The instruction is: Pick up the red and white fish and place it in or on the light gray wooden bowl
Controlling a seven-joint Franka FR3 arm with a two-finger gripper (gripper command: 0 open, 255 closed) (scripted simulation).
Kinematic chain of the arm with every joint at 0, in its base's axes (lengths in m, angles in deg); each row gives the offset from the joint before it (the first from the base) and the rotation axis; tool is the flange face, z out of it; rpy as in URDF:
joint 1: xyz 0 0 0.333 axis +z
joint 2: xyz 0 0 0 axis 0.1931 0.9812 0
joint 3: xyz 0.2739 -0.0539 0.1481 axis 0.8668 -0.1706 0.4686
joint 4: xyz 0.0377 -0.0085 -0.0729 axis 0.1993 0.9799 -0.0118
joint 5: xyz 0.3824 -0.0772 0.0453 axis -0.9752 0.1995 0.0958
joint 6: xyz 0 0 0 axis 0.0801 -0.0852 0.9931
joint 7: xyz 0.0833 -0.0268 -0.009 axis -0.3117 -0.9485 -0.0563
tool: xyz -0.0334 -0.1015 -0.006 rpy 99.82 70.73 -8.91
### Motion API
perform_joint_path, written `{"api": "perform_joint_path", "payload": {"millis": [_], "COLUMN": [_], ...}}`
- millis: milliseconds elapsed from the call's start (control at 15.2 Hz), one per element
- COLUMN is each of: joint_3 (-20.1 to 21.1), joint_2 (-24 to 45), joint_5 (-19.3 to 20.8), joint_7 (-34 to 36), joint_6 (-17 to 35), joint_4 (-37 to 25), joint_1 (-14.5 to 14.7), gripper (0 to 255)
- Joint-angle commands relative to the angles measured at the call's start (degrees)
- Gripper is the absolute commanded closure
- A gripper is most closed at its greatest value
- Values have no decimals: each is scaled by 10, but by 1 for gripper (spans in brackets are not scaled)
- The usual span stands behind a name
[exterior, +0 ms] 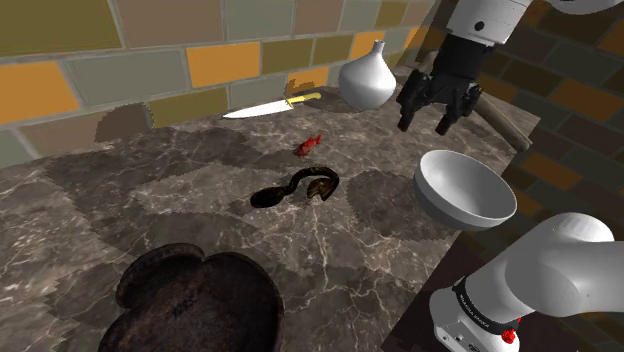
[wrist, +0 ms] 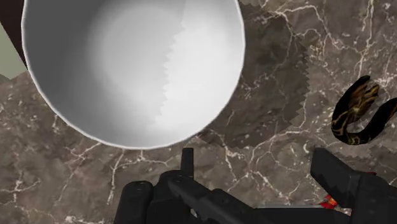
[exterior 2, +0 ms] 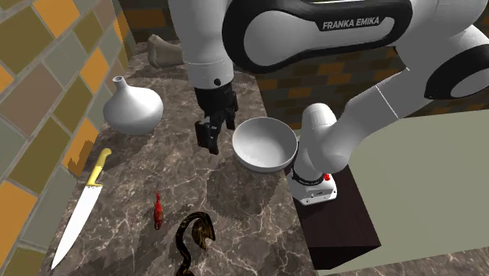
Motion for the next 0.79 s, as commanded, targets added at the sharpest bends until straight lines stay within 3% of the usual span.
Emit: {"api": "perform_joint_path", "payload": {"millis": [0, 396, 726], "joint_3": [40, 142, 216], "joint_2": [28, 137, 256], "joint_5": [-18, -33, -2], "joint_7": [76, 283, 464], "joint_6": [24, 80, 120], "joint_4": [-9, -70, -146], "joint_1": [-11, -52, -89], "gripper": [0, 0, 0]}}
